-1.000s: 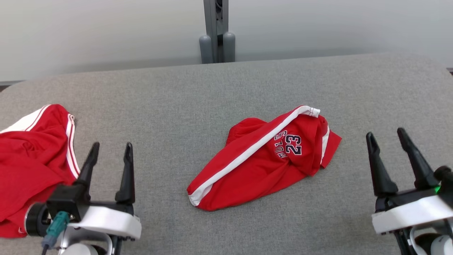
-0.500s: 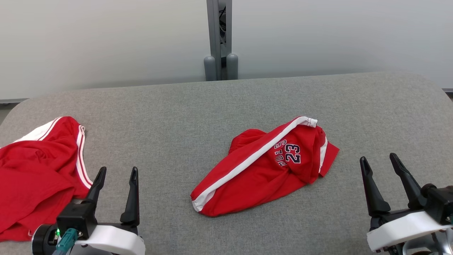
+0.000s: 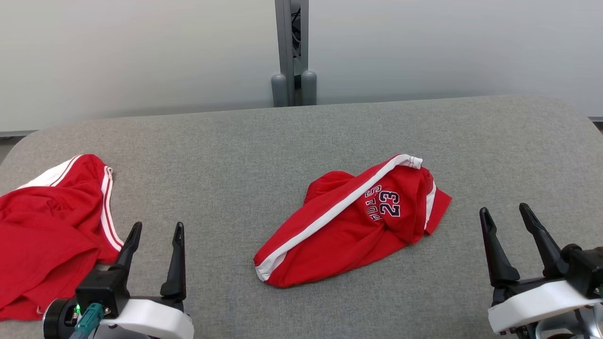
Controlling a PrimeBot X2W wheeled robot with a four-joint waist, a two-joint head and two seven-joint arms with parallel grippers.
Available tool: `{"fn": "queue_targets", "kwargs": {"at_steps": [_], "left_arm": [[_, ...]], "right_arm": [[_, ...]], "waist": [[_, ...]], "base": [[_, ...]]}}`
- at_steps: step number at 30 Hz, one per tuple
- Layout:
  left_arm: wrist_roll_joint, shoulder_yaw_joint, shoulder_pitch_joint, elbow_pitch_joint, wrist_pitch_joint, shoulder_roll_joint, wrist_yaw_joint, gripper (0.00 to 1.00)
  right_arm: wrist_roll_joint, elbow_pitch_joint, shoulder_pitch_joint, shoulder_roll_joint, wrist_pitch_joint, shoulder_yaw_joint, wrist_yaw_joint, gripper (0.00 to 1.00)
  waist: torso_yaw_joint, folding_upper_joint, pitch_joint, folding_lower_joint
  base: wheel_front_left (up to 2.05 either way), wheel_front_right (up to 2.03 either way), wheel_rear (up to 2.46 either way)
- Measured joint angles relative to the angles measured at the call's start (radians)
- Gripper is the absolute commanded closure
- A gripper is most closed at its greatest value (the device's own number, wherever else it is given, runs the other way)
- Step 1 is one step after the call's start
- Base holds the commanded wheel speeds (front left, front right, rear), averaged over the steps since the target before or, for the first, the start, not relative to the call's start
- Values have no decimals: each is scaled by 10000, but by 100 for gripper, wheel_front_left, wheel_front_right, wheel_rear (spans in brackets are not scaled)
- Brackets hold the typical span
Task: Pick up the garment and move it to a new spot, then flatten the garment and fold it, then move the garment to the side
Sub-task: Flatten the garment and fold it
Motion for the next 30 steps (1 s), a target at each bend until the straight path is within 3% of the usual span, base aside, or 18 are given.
{"fn": "queue_targets", "kwargs": {"at_steps": [11,24,30], "left_arm": [[4,-205,-273,19,100,-8,-73,0],[-435,-1806,-911,963,1555,-721,-1260,0],[-926,-2038,-1049,1597,2226,-848,-1659,0]], "right_arm": [[-2,-21,-38,21,-17,19,0,0],[105,163,-381,31,-188,242,0,0],[182,299,-605,31,-359,330,0,0]], "waist": [[-17,0,139,0],[-349,0,922,0],[-549,0,1407,0]], "base": [[0,0,0],[0,0,0],[0,0,0]]}}
